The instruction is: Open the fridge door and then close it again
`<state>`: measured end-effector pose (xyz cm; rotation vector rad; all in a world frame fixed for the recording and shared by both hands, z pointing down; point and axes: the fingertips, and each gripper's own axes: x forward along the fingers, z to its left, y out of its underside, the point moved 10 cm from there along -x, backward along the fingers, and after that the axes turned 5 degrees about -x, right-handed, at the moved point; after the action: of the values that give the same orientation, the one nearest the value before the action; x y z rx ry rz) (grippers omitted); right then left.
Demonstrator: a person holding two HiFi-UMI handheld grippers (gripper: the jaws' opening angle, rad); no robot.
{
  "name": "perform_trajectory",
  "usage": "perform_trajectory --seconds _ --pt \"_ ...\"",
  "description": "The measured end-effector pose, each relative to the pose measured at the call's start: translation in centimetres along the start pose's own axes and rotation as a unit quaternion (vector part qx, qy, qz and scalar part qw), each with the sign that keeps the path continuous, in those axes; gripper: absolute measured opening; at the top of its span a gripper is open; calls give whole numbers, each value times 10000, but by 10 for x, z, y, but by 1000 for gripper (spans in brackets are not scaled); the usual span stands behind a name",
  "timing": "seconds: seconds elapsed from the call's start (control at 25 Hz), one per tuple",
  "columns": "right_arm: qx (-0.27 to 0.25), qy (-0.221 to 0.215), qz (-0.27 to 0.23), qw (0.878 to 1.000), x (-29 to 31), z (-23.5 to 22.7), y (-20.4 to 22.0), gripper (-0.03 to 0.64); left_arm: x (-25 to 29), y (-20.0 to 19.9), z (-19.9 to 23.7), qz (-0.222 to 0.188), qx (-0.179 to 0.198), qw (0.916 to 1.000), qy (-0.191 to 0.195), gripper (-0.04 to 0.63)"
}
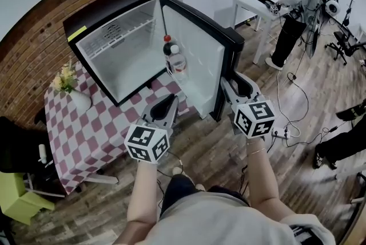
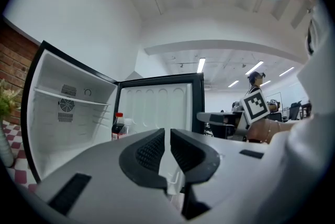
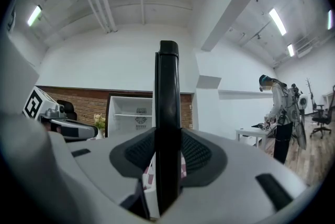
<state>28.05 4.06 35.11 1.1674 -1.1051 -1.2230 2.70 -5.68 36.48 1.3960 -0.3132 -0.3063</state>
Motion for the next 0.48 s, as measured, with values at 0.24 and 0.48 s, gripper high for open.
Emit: perform_trajectory --seconds 0.24,0.48 --pt "80 188 20 9998 -1 -16 2 142 4 6 8 106 -66 9999 -50 32" --pt "315 320 -6 9990 0 -33 6 144 12 14 12 207 -180 9996 -31 32"
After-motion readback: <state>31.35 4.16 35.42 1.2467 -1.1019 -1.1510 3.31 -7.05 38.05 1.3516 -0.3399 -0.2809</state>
